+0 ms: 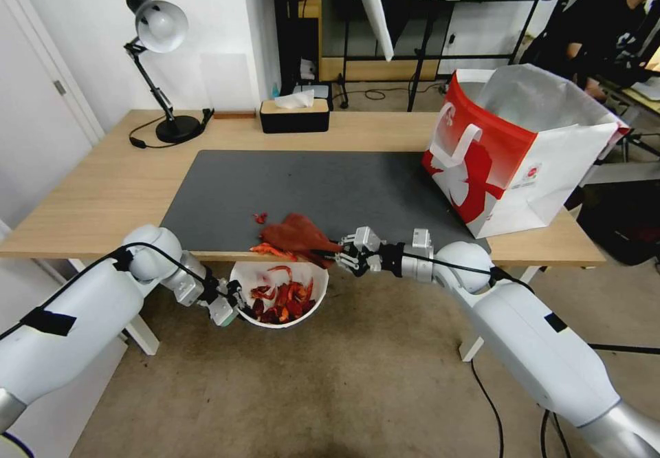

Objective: Sweep shrimp from table into container with towel, then put container into takeout bag.

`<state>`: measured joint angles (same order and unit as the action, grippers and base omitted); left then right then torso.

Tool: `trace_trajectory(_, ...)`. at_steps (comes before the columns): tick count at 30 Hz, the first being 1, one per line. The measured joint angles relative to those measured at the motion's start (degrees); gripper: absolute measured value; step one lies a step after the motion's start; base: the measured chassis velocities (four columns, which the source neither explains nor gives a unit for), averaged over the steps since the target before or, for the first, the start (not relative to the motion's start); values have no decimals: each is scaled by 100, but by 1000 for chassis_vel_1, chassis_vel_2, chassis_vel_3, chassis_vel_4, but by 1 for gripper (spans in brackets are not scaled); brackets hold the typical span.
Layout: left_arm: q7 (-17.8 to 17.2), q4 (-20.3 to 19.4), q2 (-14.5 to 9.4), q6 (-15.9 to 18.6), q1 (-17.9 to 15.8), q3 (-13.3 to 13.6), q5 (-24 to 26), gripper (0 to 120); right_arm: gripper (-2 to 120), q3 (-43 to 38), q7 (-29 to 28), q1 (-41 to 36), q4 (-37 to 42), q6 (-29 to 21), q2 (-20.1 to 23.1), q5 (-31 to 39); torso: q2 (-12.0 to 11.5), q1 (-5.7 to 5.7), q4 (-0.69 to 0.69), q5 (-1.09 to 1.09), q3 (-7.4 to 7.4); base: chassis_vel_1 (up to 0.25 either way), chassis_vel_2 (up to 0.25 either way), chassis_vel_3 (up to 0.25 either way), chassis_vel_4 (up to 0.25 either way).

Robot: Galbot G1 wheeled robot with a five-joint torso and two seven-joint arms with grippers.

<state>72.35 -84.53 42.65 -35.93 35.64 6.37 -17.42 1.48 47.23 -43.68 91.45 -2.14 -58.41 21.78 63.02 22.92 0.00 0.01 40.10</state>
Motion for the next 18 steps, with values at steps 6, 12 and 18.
trace_trajectory(6, 0, 6, 5, 3, -28, 27, 0, 0, 5, -81, 33, -242, 189, -9, 49, -8, 0, -1, 0, -1, 0, 0, 0, 0, 0)
trace_trajectory(12, -2, 9, 7, 3, -34, 36, 2, 0, 5, -146, 35, -476, 326, -1, 67, -28, 0, 0, 0, 0, 0, 0, 0, 0, 0)
trace_trajectory(18, -3, 10, 27, 5, -41, 49, 3, 0, 5, -246, 32, -801, 590, 6, 86, -47, 0, 0, 0, -1, 0, 0, 0, 0, 0)
